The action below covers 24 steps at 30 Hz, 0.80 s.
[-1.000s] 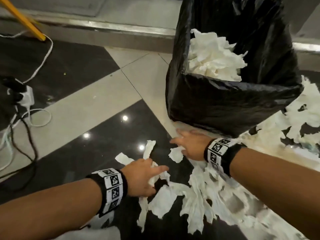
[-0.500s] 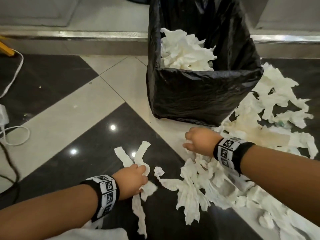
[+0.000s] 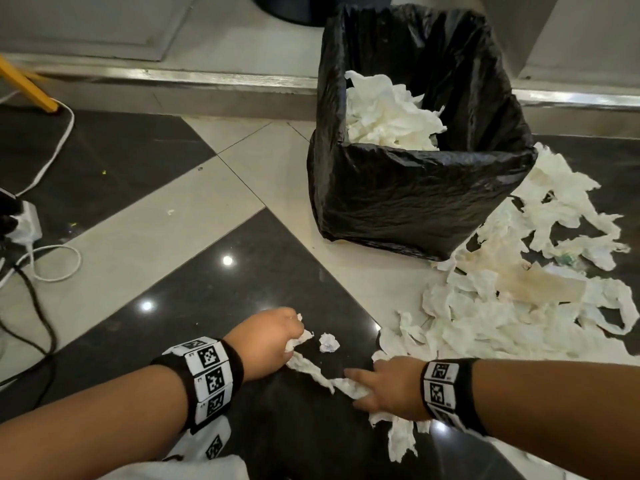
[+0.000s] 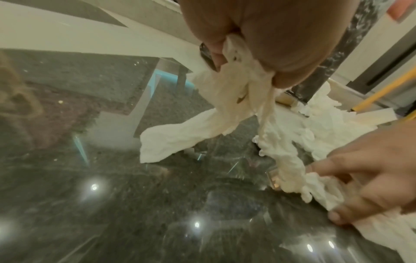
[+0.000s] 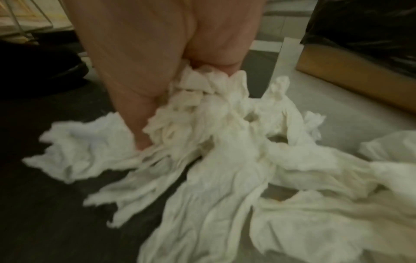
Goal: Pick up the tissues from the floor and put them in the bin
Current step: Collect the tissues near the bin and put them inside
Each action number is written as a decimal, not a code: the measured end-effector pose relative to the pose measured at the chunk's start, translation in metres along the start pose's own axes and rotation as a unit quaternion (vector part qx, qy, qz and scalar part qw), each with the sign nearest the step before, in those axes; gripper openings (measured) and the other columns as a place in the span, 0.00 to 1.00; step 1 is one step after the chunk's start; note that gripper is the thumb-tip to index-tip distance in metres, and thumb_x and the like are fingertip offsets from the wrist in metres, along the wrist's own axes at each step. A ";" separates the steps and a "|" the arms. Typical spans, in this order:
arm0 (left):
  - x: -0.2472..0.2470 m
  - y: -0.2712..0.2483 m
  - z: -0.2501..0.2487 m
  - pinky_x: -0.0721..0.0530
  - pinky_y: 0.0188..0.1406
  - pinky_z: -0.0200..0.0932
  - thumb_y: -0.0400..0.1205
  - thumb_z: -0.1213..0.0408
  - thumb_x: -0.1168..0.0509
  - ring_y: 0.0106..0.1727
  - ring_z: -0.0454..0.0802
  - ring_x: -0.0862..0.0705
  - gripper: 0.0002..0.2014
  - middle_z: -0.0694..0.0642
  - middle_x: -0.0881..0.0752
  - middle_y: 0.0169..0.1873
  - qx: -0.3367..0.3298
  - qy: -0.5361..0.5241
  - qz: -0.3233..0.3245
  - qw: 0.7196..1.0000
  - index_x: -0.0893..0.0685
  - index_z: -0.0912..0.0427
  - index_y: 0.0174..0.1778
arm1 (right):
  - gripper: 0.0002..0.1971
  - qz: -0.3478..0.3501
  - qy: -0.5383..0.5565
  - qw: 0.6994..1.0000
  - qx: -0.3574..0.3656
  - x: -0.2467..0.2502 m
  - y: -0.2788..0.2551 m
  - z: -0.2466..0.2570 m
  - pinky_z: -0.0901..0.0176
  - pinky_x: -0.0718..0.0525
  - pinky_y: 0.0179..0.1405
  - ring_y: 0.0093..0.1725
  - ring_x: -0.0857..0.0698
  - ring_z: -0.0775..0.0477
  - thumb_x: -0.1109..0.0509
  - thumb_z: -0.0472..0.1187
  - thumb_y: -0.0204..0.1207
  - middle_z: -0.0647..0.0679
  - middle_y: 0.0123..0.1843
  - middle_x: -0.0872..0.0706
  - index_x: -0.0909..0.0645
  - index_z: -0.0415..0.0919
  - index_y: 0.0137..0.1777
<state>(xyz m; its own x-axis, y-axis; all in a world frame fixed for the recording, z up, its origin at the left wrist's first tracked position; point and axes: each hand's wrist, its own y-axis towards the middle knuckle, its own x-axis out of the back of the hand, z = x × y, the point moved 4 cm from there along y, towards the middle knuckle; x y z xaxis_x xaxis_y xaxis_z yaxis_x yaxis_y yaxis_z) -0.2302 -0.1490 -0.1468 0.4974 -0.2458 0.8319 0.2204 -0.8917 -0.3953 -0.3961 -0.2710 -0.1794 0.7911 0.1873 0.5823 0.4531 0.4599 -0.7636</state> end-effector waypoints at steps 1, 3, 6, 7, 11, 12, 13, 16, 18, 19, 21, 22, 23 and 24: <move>0.004 -0.002 0.001 0.23 0.50 0.41 0.79 0.64 0.38 0.51 0.51 0.20 0.06 0.54 0.20 0.51 -0.003 -0.011 -0.013 1.000 0.18 0.60 0.46 | 0.22 -0.011 0.001 1.000 -0.006 0.001 -0.001 0.000 0.40 0.19 0.49 0.61 0.24 0.28 0.37 0.35 0.79 0.35 0.79 0.40 0.31 0.44 0.73; 0.008 -0.007 0.004 0.23 0.48 0.40 0.78 0.65 0.37 0.49 0.50 0.20 0.04 0.54 0.20 0.49 -0.010 -0.035 -0.035 0.999 0.18 0.61 0.44 | 0.15 -0.025 -0.016 0.999 -0.018 0.008 -0.001 -0.001 0.41 0.19 0.48 0.56 0.20 0.29 0.38 0.34 0.80 0.32 0.65 0.25 0.26 0.34 0.66; 0.012 -0.013 0.011 0.28 0.45 0.35 0.76 0.63 0.35 0.47 0.48 0.22 0.03 0.51 0.23 0.46 0.002 -0.044 -0.051 0.998 0.20 0.57 0.42 | 0.12 -0.076 0.032 0.993 -0.081 0.030 -0.002 -0.012 0.43 0.19 0.52 0.56 0.18 0.31 0.40 0.33 0.79 0.34 0.58 0.19 0.25 0.34 0.61; 0.015 -0.014 0.014 0.29 0.43 0.35 0.75 0.62 0.34 0.45 0.48 0.23 0.03 0.50 0.25 0.44 0.008 -0.051 -0.059 0.997 0.23 0.55 0.40 | 0.12 -0.111 0.070 0.986 -0.106 0.041 -0.005 -0.018 0.44 0.19 0.52 0.56 0.18 0.32 0.41 0.35 0.79 0.35 0.57 0.19 0.25 0.35 0.61; 0.024 -0.013 0.024 0.32 0.38 0.36 0.76 0.57 0.32 0.42 0.46 0.26 0.11 0.46 0.27 0.40 0.057 -0.077 -0.082 0.992 0.31 0.50 0.41 | 0.14 -0.200 0.147 0.953 -0.176 0.081 -0.027 -0.036 0.51 0.22 0.50 0.55 0.18 0.37 0.34 0.44 0.75 0.39 0.55 0.17 0.21 0.38 0.57; 0.026 -0.012 0.025 0.30 0.41 0.37 0.76 0.56 0.32 0.44 0.45 0.24 0.11 0.45 0.25 0.42 0.067 -0.078 -0.079 0.992 0.30 0.49 0.44 | 0.14 -0.210 0.150 0.948 -0.187 0.089 -0.035 -0.038 0.52 0.23 0.48 0.53 0.18 0.39 0.31 0.47 0.74 0.41 0.53 0.17 0.20 0.38 0.55; 0.026 -0.010 0.023 0.27 0.44 0.38 0.77 0.55 0.32 0.46 0.45 0.23 0.11 0.45 0.23 0.44 0.068 -0.070 -0.066 0.993 0.28 0.49 0.47 | 0.14 -0.220 0.155 0.943 -0.197 0.094 -0.042 -0.041 0.54 0.23 0.48 0.53 0.18 0.41 0.30 0.47 0.72 0.43 0.51 0.18 0.19 0.39 0.53; 0.013 0.001 0.009 0.21 0.52 0.45 0.79 0.55 0.35 0.54 0.51 0.20 0.17 0.51 0.20 0.55 0.030 -0.001 0.023 0.999 0.27 0.49 0.62 | 0.09 -0.248 0.209 0.922 -0.211 0.100 -0.063 -0.051 0.57 0.23 0.52 0.54 0.20 0.44 0.32 0.37 0.69 0.48 0.47 0.24 0.18 0.41 0.49; -0.004 0.011 -0.007 0.18 0.50 0.50 0.79 0.56 0.36 0.53 0.56 0.18 0.22 0.55 0.23 0.58 -0.032 0.063 0.076 0.995 0.33 0.46 0.68 | 0.13 -0.270 0.252 0.902 -0.225 0.099 -0.078 -0.054 0.60 0.23 0.56 0.57 0.20 0.46 0.35 0.33 0.70 0.47 0.54 0.21 0.18 0.41 0.53; -0.013 0.018 -0.015 0.17 0.49 0.53 0.79 0.56 0.36 0.52 0.59 0.18 0.25 0.56 0.24 0.59 -0.060 0.083 0.095 0.990 0.37 0.43 0.70 | 0.14 -0.284 0.263 0.892 -0.231 0.100 -0.086 -0.054 0.61 0.24 0.56 0.57 0.20 0.46 0.36 0.32 0.71 0.47 0.57 0.19 0.18 0.41 0.56; -0.029 0.031 -0.026 0.16 0.50 0.56 0.78 0.57 0.35 0.53 0.63 0.18 0.32 0.60 0.28 0.62 -0.084 0.106 0.125 0.983 0.45 0.37 0.74 | 0.15 -0.307 0.284 0.876 -0.239 0.097 -0.101 -0.053 0.60 0.24 0.53 0.56 0.19 0.46 0.38 0.31 0.74 0.47 0.57 0.16 0.20 0.43 0.58; -0.035 0.037 -0.030 0.16 0.50 0.56 0.79 0.59 0.36 0.54 0.64 0.18 0.35 0.61 0.31 0.64 -0.087 0.114 0.135 0.980 0.48 0.35 0.76 | 0.16 -0.315 0.289 0.872 -0.240 0.094 -0.107 -0.054 0.60 0.24 0.54 0.57 0.18 0.47 0.38 0.32 0.75 0.49 0.57 0.15 0.20 0.45 0.60; -0.040 0.042 -0.031 0.18 0.51 0.56 0.79 0.60 0.36 0.55 0.65 0.19 0.36 0.62 0.33 0.66 -0.082 0.121 0.145 0.979 0.49 0.35 0.76 | 0.17 -0.320 0.288 0.870 -0.242 0.091 -0.112 -0.054 0.61 0.24 0.56 0.58 0.18 0.49 0.37 0.33 0.75 0.51 0.59 0.14 0.19 0.48 0.62; -0.045 0.046 -0.030 0.19 0.52 0.55 0.80 0.62 0.37 0.56 0.65 0.19 0.35 0.62 0.35 0.68 -0.073 0.129 0.156 0.977 0.49 0.36 0.77 | 0.17 -0.326 0.282 0.869 -0.241 0.089 -0.116 -0.054 0.61 0.24 0.59 0.60 0.18 0.50 0.37 0.34 0.76 0.52 0.60 0.14 0.19 0.50 0.62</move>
<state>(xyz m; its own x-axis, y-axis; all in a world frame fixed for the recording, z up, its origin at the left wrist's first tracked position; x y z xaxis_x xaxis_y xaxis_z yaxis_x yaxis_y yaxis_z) -0.2675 -0.1900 -0.1903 0.2889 -0.5843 0.7584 -0.0387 -0.7986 -0.6006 -0.3566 -0.3549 -0.0540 0.3156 -0.4954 0.8093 0.8929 -0.1338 -0.4300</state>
